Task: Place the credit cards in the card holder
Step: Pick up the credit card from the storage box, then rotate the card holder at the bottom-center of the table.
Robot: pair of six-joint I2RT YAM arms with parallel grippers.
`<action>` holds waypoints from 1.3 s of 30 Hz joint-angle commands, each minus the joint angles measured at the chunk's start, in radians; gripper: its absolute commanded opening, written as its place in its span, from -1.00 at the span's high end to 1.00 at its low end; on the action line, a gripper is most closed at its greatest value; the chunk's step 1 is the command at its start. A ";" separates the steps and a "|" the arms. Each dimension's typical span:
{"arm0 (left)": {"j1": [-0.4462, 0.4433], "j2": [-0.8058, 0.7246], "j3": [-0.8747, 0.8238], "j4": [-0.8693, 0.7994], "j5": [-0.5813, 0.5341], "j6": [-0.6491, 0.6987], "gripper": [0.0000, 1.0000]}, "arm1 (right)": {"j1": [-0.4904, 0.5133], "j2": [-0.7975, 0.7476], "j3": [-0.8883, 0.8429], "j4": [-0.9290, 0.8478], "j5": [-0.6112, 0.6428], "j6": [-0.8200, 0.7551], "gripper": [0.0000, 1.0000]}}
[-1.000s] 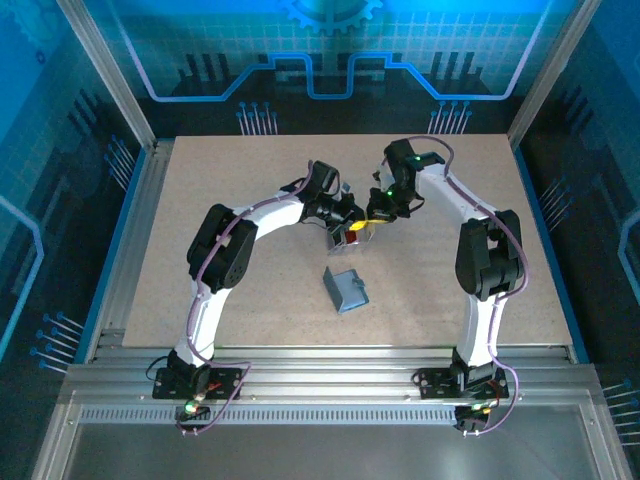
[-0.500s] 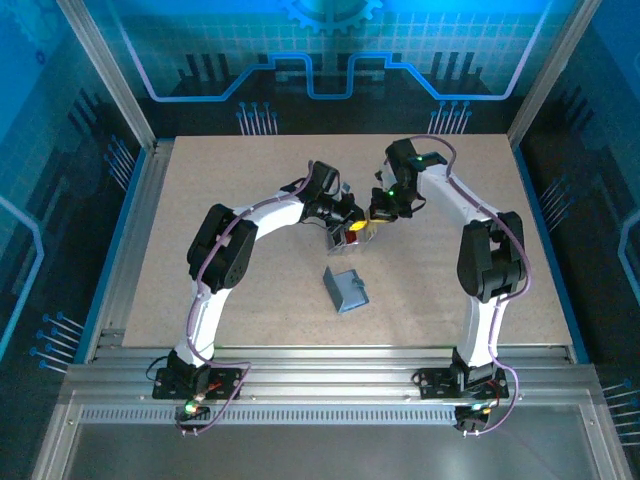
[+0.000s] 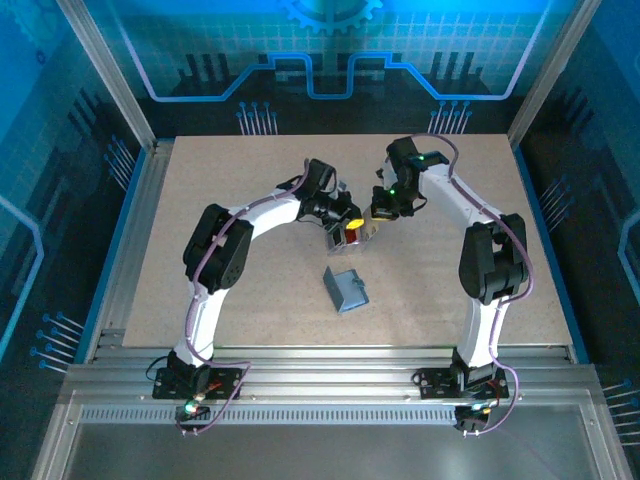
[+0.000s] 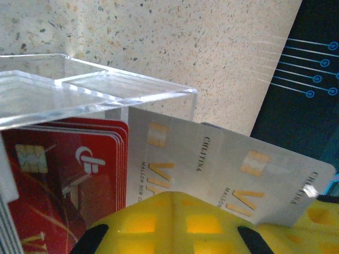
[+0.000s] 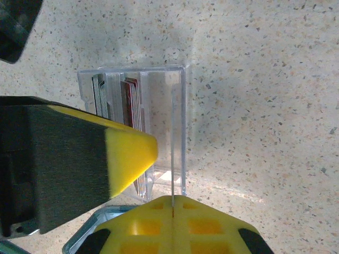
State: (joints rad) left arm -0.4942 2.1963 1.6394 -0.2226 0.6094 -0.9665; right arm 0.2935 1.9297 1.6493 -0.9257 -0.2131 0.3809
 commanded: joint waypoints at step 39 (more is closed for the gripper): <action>-0.228 -0.363 -0.374 -0.430 -0.304 0.368 1.00 | 0.064 -0.173 -0.012 -0.041 0.186 0.010 1.00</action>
State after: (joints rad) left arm -0.7139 1.8717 1.2972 -0.6083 0.3466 -0.6285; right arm 0.3321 1.7973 1.6489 -0.9348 -0.0513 0.3855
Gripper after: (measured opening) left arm 0.053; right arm 0.064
